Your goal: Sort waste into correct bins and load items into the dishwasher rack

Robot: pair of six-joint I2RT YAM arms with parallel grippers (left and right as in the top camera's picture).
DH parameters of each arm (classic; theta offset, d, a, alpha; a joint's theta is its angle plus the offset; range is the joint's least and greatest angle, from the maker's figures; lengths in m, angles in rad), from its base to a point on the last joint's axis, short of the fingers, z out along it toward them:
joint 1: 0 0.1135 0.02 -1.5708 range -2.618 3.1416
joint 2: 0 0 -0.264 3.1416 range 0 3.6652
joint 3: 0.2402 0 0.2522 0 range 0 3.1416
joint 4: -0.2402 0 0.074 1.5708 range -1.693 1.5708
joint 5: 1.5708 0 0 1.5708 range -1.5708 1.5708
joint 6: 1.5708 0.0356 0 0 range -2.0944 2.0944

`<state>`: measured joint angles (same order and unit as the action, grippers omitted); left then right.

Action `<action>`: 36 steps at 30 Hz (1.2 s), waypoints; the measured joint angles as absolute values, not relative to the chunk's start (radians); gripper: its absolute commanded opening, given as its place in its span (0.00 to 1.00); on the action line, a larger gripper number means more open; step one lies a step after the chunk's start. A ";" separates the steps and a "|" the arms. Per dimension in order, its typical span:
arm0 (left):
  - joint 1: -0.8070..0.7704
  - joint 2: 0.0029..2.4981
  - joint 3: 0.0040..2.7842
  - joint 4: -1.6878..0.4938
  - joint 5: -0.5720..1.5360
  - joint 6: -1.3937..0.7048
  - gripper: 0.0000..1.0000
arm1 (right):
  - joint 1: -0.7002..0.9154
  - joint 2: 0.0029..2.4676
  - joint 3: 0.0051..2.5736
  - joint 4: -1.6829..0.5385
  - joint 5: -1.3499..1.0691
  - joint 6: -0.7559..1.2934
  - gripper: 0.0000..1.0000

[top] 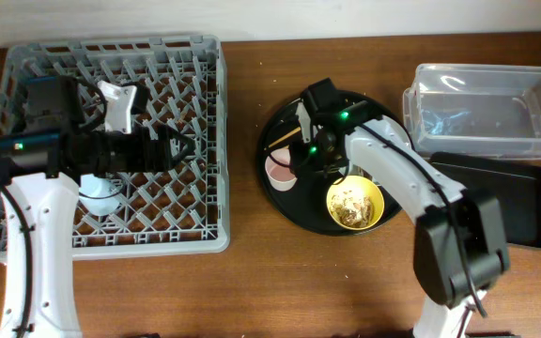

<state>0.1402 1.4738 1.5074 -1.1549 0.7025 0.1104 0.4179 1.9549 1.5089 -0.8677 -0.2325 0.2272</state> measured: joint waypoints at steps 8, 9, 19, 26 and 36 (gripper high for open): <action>0.113 1.474 1.509 -1.014 1.259 0.104 0.99 | 0.200 1.562 1.533 -0.881 -0.950 -0.009 0.04; 0.086 1.474 1.509 -1.003 1.375 0.104 0.99 | 0.208 1.499 1.544 -0.812 -1.123 -0.052 0.04; -0.164 1.474 1.511 -0.983 1.514 0.097 0.54 | 0.303 1.511 1.541 -0.679 -1.269 -0.014 0.70; 0.070 1.474 1.517 -1.199 0.779 0.067 0.53 | 0.005 1.400 1.550 -1.061 -0.834 0.068 0.77; 0.087 1.671 1.439 -1.246 -0.001 -0.181 0.77 | 0.038 1.394 1.546 -1.268 -0.575 0.083 0.80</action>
